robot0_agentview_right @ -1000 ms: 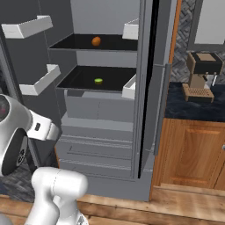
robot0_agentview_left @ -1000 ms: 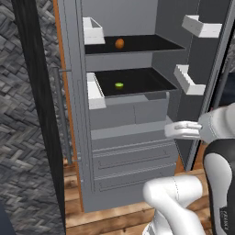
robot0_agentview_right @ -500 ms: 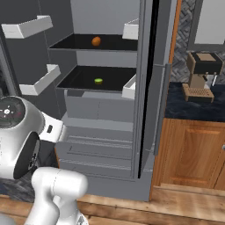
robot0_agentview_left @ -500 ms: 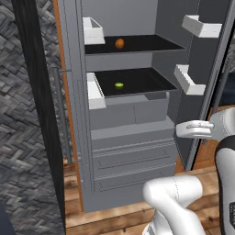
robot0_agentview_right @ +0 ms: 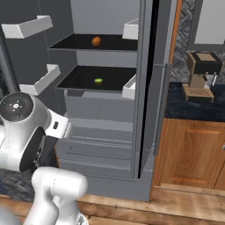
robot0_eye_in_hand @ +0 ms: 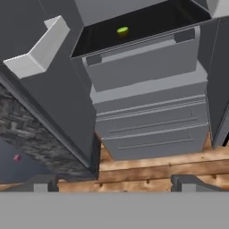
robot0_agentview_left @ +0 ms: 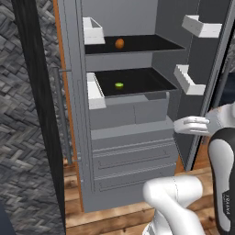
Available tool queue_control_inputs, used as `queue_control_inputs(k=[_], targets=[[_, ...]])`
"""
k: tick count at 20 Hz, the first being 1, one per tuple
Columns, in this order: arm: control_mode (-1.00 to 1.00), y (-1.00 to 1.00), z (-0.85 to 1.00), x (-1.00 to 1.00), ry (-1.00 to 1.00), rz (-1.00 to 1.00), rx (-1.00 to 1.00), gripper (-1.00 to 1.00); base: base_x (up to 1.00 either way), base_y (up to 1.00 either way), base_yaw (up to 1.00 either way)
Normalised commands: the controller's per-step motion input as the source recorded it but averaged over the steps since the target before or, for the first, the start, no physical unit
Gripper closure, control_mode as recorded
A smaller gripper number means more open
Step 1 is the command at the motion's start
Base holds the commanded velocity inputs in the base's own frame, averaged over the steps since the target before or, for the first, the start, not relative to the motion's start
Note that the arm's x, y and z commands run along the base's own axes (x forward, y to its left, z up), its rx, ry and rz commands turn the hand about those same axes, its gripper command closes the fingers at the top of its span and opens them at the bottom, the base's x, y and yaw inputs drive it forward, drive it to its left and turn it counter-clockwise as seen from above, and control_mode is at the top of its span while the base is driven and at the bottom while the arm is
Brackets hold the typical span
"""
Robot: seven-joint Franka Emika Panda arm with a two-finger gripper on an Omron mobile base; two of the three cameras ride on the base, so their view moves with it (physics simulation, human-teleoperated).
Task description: Retrieve the mango and kiwi from the fridge and place them into the bowl on the dining table.
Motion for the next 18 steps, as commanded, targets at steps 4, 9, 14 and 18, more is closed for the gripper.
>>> queue_control_inputs(k=[4,9,14,18], targets=[[-1.00,0.00,-0.10,0.50,0.01,-0.08,-0.02,-1.00,0.00,0.00,0.00],[-1.00,0.00,-0.07,0.60,0.00,-0.03,0.00,-1.00,0.00,0.00,0.00],[-1.00,0.00,-0.04,0.40,0.00,0.00,0.00,-1.00,0.00,0.00,0.00],[-1.00,0.00,-0.08,0.23,0.00,0.00,0.00,-1.00,0.00,0.00,0.00]])
